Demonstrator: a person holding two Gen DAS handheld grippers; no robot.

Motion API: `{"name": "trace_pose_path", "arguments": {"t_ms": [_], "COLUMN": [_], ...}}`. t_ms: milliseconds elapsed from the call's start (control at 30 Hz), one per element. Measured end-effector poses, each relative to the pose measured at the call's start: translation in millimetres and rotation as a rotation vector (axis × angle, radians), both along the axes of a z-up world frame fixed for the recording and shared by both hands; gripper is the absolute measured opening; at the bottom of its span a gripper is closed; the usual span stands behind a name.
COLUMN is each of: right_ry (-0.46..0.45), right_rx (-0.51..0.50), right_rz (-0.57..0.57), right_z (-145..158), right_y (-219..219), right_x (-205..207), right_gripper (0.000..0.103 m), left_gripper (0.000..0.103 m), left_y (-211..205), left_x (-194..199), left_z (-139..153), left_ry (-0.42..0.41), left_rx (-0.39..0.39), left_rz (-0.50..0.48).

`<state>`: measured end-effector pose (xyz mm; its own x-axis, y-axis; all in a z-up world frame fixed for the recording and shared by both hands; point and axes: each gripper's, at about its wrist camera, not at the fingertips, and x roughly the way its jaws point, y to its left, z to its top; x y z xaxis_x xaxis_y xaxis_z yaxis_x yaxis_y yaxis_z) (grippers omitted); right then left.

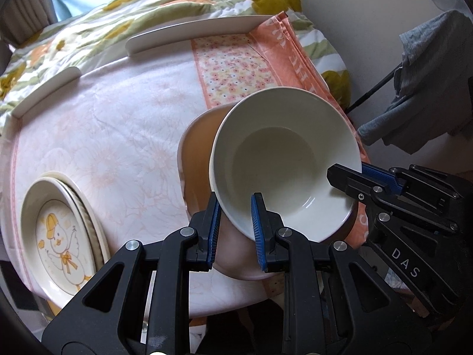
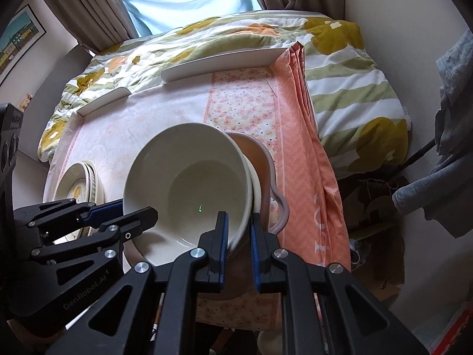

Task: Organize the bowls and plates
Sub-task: 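Carry the white bowl with both grippers and lower it into the cream bowl, then open both grippers and pull them back from the white bowl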

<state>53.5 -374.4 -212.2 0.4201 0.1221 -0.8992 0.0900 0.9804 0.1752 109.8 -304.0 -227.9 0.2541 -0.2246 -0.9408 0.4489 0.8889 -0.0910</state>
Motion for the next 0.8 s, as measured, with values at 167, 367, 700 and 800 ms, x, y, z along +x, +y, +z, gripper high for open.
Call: {"name": "trace_pose_path", "arguments": {"t_ms": [167, 367, 700, 800], "right_ry": [0.005, 0.022, -0.008, -0.017], "right_rx": [-0.005, -0.052, -0.115, -0.111], "right_rz": [-0.006, 0.021, 0.037, 0.046], "right_z": [-1, -2, 5, 8], "right_y": [-1, 4, 13, 11], "right_x": [0, 1, -1, -3], "right_gripper": [0.013, 0.014, 0.014, 0.014], "left_gripper": [0.018, 0.018, 0.018, 0.018], "left_y": [-1, 0, -2, 6], "left_x": [1, 3, 1, 4], "left_z": [0, -2, 1, 8], "left_ry": [-0.002, 0.004, -0.02, 0.005], "left_rx": [0.008, 0.02, 0.027, -0.016], "left_rz": [-0.009, -0.007, -0.015, 0.008]}}
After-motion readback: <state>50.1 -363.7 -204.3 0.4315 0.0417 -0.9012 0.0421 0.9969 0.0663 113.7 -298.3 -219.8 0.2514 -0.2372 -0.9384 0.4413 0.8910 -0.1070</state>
